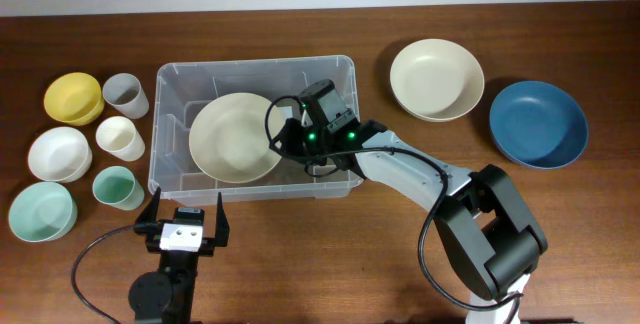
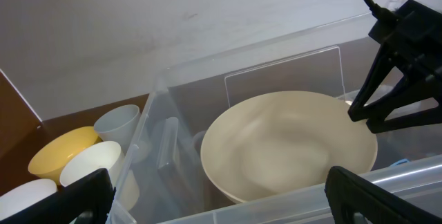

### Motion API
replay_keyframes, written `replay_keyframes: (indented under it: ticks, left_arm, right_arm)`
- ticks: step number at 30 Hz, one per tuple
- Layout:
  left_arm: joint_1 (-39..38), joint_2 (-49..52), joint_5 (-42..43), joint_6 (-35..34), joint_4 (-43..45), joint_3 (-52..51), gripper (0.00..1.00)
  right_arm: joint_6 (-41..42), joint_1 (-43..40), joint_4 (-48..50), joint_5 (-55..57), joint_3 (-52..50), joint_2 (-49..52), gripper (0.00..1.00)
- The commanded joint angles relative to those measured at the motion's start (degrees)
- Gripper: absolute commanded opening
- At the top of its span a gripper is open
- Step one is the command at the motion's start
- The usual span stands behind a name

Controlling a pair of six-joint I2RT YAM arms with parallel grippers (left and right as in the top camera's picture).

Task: Pack container
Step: 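Release the cream bowl and move the right gripper to the blue bowl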

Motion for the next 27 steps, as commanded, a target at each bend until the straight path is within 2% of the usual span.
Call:
replay_keyframes:
  ticks: [1, 5, 7, 8, 10, 12, 13, 16, 21, 27]
  left_arm:
    - [0.2, -0.4, -0.4, -0.3, -0.5, -0.1, 1.0]
    - [0.2, -0.4, -0.4, -0.3, -0.5, -0.1, 1.0]
    - [0.2, -0.4, -0.4, -0.3, -0.5, -0.1, 1.0]
    - [0.2, -0.4, -0.4, -0.3, -0.5, -0.1, 1.0]
    - [0.2, -0.4, -0.4, -0.3, -0.5, -0.1, 1.0]
    - [0.2, -0.4, -0.4, -0.3, -0.5, -0.1, 1.0]
    - [0.2, -0.4, -0.4, -0.3, -0.5, -0.1, 1.0]
    - [0.2, -0.4, -0.4, -0.3, -0.5, -0.1, 1.0]
    - [0.2, -0.4, -0.4, -0.3, -0.5, -0.1, 1.0]
    - [0.2, -0.4, -0.4, -0.3, -0.5, -0.1, 1.0]
  right_arm:
    - [-7.0, -2.7, -2.6, -0.1, 2.8, -2.6, 0.28]
    - [-11.8, -6.8, -12.0, 3.8, 8.3, -7.2, 0.34]
    - [-13.5, -9.7, -19.8, 6.8, 13.0, -9.8, 0.37]
    - [-13.7, -11.3, -23.9, 8.7, 15.7, -11.0, 0.41]
    - [-15.0, -14.6, -30.6, 12.0, 20.4, -12.7, 0.56]
    - [-16.2, -18.8, -37.2, 15.4, 24.8, -14.0, 0.89]
    - [-16.2, -21.0, -40.0, 17.1, 26.5, -14.4, 0.99]
    - [-16.2, -29.5, -46.8, 21.8, 29.2, -15.1, 0.99]
    - [-16.1, -44.1, -55.2, 23.1, 27.5, -13.2, 0.99]
    - [-15.9, -57.5, -58.7, 22.0, 20.8, -10.3, 0.99]
